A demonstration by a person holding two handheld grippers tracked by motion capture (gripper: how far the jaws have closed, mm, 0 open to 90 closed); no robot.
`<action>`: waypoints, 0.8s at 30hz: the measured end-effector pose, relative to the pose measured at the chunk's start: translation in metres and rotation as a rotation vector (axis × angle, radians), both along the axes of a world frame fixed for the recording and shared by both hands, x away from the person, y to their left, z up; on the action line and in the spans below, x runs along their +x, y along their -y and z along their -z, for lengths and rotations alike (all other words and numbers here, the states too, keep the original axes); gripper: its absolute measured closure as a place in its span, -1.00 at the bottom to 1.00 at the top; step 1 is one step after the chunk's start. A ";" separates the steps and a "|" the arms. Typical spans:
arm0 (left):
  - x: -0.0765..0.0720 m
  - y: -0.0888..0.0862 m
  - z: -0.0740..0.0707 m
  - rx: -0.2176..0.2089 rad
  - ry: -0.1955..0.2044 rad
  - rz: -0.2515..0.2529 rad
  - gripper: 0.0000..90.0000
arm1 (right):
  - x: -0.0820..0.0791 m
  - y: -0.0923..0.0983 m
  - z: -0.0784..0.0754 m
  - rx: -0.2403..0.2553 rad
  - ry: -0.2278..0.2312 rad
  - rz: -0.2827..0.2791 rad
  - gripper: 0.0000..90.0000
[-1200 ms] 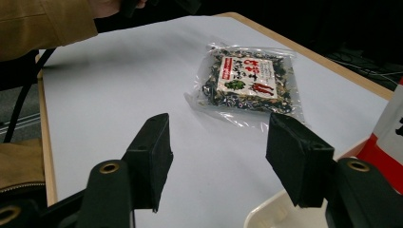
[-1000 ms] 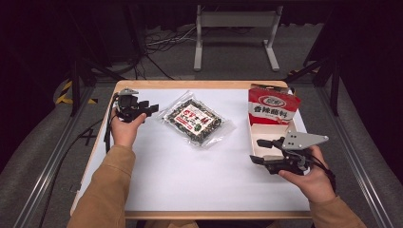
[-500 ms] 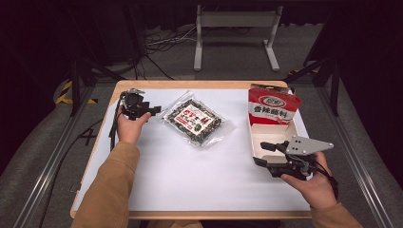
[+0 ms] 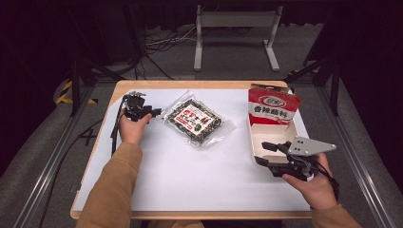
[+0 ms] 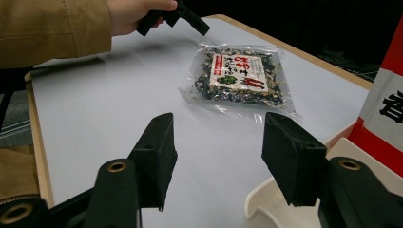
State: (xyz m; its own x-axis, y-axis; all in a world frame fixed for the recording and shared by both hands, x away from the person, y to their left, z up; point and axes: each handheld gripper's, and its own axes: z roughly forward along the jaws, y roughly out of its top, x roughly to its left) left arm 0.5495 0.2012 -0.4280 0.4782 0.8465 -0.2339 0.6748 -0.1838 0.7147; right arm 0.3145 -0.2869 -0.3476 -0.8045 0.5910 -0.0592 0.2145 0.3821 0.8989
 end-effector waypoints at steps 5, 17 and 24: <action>0.003 -0.004 0.006 -0.050 -0.051 0.011 0.28 | 0.000 0.001 0.000 -0.003 0.003 0.000 0.00; 0.009 -0.005 0.015 -0.094 -0.066 -0.008 0.32 | -0.001 0.002 0.001 -0.008 0.005 0.000 -0.01; 0.012 -0.001 0.020 -0.131 -0.080 0.022 0.33 | -0.003 0.003 0.004 -0.011 -0.002 0.008 -0.02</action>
